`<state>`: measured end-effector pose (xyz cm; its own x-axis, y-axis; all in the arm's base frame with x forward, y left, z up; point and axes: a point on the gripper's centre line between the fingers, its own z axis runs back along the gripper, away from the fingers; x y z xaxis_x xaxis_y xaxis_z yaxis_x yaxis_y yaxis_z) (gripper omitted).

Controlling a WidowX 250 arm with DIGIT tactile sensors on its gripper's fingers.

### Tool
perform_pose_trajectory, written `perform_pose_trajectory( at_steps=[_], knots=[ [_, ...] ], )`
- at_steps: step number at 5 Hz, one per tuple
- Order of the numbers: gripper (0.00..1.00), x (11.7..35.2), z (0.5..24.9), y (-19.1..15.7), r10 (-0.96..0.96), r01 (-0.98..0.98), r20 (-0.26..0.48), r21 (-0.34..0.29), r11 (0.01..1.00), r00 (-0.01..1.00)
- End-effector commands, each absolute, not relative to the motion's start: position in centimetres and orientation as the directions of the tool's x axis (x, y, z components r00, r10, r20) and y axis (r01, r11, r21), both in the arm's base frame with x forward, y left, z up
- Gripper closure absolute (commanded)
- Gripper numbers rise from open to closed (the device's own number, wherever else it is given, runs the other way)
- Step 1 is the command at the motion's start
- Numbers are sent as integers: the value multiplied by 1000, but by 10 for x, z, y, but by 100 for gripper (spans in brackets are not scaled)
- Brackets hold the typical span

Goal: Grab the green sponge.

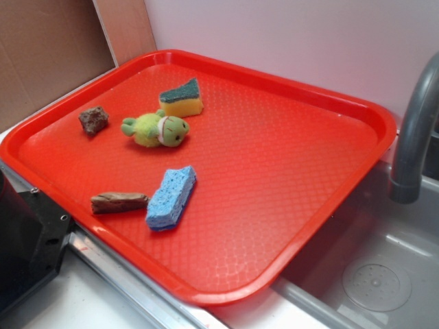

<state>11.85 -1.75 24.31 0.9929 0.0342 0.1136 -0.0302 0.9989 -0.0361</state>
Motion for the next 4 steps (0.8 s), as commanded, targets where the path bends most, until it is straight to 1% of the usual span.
perform_pose_trajectory(
  at_steps=[1,2,3,4],
  knots=[
    [0,119,243,-18,34,-30,114,-36,999,993],
    [0,130,235,-16,72,-70,147,-22,997,986],
    [0,151,221,-3,154,-149,188,-43,988,970],
    [0,183,200,12,230,-221,250,-67,973,941]
  ],
)
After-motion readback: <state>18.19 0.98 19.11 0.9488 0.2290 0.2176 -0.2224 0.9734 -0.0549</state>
